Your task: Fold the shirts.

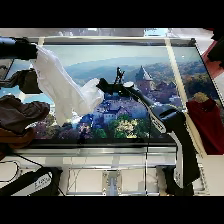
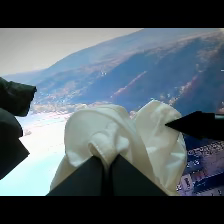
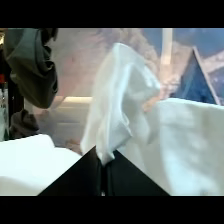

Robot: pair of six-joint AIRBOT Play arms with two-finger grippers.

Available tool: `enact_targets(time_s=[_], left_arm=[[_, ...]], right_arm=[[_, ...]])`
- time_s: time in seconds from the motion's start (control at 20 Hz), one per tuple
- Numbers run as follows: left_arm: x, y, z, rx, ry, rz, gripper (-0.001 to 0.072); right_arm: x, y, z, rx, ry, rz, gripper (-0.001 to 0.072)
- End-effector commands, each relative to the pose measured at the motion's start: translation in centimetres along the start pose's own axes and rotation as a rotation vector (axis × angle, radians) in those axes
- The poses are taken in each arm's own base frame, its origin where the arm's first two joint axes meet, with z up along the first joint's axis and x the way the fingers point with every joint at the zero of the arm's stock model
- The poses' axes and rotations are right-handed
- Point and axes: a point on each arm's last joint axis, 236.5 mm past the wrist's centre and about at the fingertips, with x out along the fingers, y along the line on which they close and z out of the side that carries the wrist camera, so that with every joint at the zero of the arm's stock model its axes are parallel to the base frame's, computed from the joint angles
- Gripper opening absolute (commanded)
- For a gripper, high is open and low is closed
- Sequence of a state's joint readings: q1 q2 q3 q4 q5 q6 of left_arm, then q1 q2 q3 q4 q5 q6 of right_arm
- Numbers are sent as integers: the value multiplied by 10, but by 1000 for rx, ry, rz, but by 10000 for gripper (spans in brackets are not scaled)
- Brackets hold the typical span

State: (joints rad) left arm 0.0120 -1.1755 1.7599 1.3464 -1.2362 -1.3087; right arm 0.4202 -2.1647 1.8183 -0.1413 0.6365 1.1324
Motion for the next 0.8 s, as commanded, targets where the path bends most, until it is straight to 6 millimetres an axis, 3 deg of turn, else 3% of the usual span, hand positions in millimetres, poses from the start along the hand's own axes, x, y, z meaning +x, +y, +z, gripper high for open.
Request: enact_targets(time_s=[0.0, 0.1, 0.2, 0.35, 0.45, 0.55, 0.65, 0.75], left_arm=[[0, 6, 2, 7, -8, 23, 23], [0, 6, 2, 7, -8, 24, 23], [-4, 4, 7, 2, -31, 21, 23], [-32, -8, 34, 3, -124, -12, 23], [-70, -29, 64, 6, -239, -74, 23], [-122, -53, 89, 25, -357, -133, 22], [-170, -69, 92, 65, -418, -147, 22], [-210, -80, 80, 98, -443, -137, 22]], right_arm=[[-39, 40, 30, -180, 31, 52, 33], [-82, 48, 54, -236, 39, -6, 32], [-139, 54, 76, -329, 48, -123, 32], [-241, 82, 103, -493, 3, -324, 31], [-311, 122, 108, -613, -58, -418, 31], [-379, 165, 101, -729, -139, -512, 30], [-450, 215, 86, -851, -270, -616, 30], [-511, 260, 65, -946, -413, -676, 28]])
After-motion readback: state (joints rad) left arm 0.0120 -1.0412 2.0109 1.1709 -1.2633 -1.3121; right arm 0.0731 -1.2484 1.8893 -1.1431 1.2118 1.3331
